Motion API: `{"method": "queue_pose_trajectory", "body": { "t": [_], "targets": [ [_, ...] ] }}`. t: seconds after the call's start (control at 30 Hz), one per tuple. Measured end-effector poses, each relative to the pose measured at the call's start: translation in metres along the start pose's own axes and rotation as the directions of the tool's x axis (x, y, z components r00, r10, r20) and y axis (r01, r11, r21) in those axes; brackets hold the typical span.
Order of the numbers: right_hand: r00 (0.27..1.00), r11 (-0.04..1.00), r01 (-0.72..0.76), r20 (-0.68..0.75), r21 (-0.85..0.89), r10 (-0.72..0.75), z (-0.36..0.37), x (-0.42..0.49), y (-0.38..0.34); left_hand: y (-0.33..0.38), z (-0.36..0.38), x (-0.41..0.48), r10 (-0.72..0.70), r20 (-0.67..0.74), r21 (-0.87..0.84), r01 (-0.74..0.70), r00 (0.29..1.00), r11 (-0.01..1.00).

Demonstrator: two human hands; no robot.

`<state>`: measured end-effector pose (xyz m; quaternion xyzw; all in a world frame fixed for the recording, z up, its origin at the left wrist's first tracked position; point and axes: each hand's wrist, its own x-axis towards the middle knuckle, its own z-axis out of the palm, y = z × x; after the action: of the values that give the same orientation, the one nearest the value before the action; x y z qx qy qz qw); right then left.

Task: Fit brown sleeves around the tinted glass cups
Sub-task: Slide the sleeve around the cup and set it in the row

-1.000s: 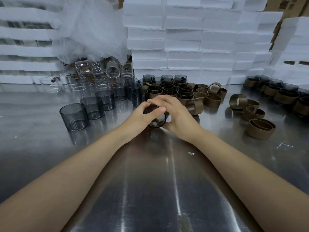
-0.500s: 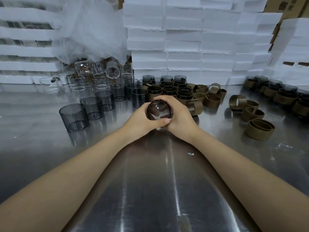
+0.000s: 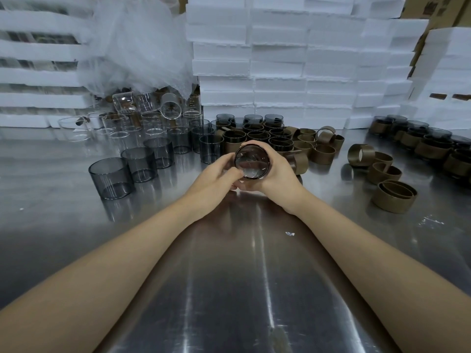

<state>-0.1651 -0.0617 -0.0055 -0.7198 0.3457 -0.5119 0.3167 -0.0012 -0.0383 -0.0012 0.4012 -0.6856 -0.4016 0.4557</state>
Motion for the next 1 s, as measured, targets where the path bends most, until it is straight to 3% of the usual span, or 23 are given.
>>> {"method": "queue_pose_trajectory", "body": {
  "t": [0.17, 0.27, 0.37, 0.5, 0.57, 0.63, 0.83, 1.0],
  "targets": [
    [0.999, 0.999, -0.002, 0.042, -0.040, 0.004, -0.001, -0.002, -0.003, 0.002, 0.001, 0.004, -0.097, -0.115, -0.076, 0.088, 0.989, 0.993],
    [0.984, 0.983, -0.158, 0.101, 0.096, 0.148, -0.001, -0.004, -0.006, -0.002, -0.002, 0.004, -0.051, -0.101, 0.012, 0.053, 0.994, 0.999],
    [0.910, 0.810, -0.415, 0.206, 0.414, 0.360, 0.000, -0.004, -0.012, -0.006, -0.002, 0.000, -0.023, 0.023, 0.198, 0.018, 0.999, 0.980],
    [0.806, 0.616, -0.589, 0.430, 0.523, 0.407, -0.009, -0.001, -0.016, -0.002, 0.004, -0.002, 0.084, 0.058, 0.377, -0.100, 0.995, 0.921],
    [0.743, 0.507, -0.668, 0.524, 0.544, 0.416, -0.008, -0.001, -0.016, -0.001, 0.004, -0.003, 0.123, 0.028, 0.362, -0.124, 0.992, 0.924],
    [0.702, 0.441, -0.711, 0.582, 0.547, 0.411, -0.004, -0.002, -0.016, 0.000, 0.002, -0.005, 0.129, 0.008, 0.232, -0.127, 0.992, 0.964],
    [0.657, 0.452, -0.751, 0.611, 0.481, 0.441, -0.005, 0.000, -0.016, 0.001, 0.001, -0.005, 0.170, -0.031, 0.176, -0.162, 0.985, 0.971],
    [0.669, 0.475, -0.740, 0.598, 0.476, 0.442, -0.004, 0.000, -0.013, 0.000, 0.001, -0.003, 0.171, -0.046, 0.093, -0.166, 0.984, 0.982]
  ]
}}
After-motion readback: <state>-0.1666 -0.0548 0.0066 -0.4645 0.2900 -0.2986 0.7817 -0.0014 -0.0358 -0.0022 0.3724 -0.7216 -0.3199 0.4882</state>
